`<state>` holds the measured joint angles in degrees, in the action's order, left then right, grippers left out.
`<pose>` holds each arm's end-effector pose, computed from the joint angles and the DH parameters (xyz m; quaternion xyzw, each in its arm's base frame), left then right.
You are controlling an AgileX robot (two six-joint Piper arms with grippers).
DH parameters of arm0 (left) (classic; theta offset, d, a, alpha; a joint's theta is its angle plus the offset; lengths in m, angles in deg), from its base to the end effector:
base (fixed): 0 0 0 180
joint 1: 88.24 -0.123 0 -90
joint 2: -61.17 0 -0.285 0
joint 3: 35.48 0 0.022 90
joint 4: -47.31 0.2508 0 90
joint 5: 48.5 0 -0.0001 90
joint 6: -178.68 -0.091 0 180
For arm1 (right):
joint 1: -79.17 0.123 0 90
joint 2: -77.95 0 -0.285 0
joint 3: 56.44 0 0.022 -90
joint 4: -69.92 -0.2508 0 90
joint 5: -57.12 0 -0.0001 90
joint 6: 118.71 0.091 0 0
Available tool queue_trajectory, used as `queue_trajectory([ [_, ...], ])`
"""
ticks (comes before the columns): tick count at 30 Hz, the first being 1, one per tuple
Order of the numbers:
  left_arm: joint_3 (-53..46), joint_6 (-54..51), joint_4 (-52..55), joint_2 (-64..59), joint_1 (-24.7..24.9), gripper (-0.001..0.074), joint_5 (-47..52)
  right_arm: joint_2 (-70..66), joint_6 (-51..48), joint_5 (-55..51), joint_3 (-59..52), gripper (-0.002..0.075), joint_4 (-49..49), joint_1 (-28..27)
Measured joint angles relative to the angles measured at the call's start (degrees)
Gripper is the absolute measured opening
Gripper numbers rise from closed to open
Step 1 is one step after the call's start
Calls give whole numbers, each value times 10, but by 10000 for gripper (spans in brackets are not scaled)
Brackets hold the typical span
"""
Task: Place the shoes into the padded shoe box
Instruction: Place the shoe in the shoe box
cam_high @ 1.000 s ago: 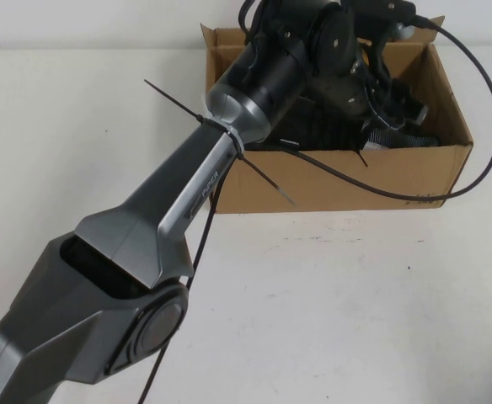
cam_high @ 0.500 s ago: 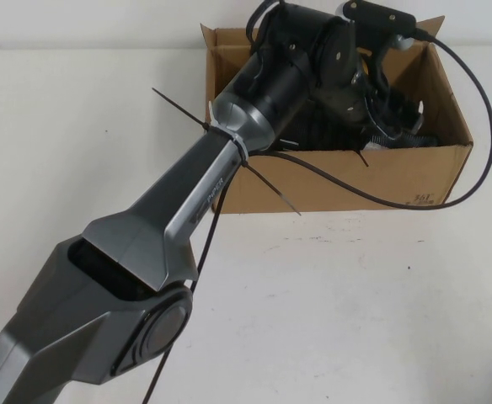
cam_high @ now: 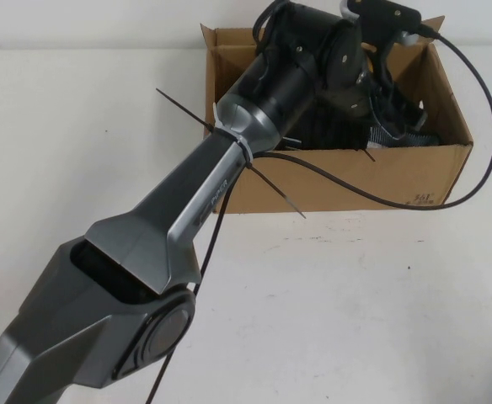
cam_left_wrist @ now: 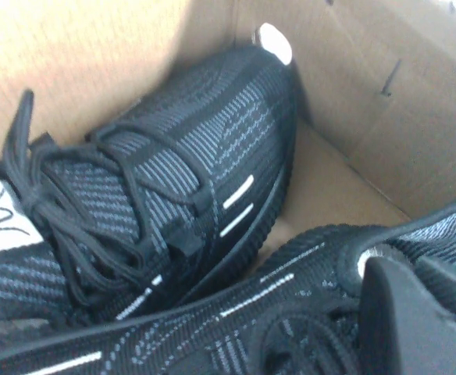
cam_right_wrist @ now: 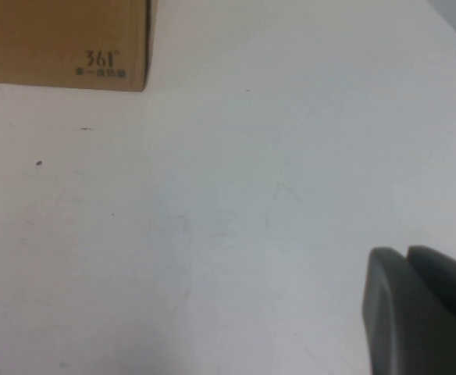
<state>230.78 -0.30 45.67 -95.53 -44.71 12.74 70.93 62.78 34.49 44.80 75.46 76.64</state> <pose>0.4034 -0.3864 0.2799 0.3297 0.8507 -0.1683 0.3733 0.0517 -0.0057 0.1696 0.0031 0.8106 -0.0465 0.5838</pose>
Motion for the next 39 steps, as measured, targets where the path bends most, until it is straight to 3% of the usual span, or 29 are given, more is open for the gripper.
queue_trajectory([
  [11, 0, 36, 72, 14, 27, 2, -5, 0, 0, 0, 0, -9, 0, 0],
  [24, -1, 46, 72, 14, 31, 18, -8, 0, 0, 0, 0, -9, 0, 0],
  [28, -1, 46, 58, 16, 30, 118, -13, 0, 0, 0, 0, -9, 0, 0],
  [34, -1, 46, 56, 21, 28, 395, -19, 0, 0, 0, 0, -9, 0, 0],
  [39, -1, 46, 66, 21, 26, 465, -21, 0, 0, 0, 0, -9, 0, 0],
])
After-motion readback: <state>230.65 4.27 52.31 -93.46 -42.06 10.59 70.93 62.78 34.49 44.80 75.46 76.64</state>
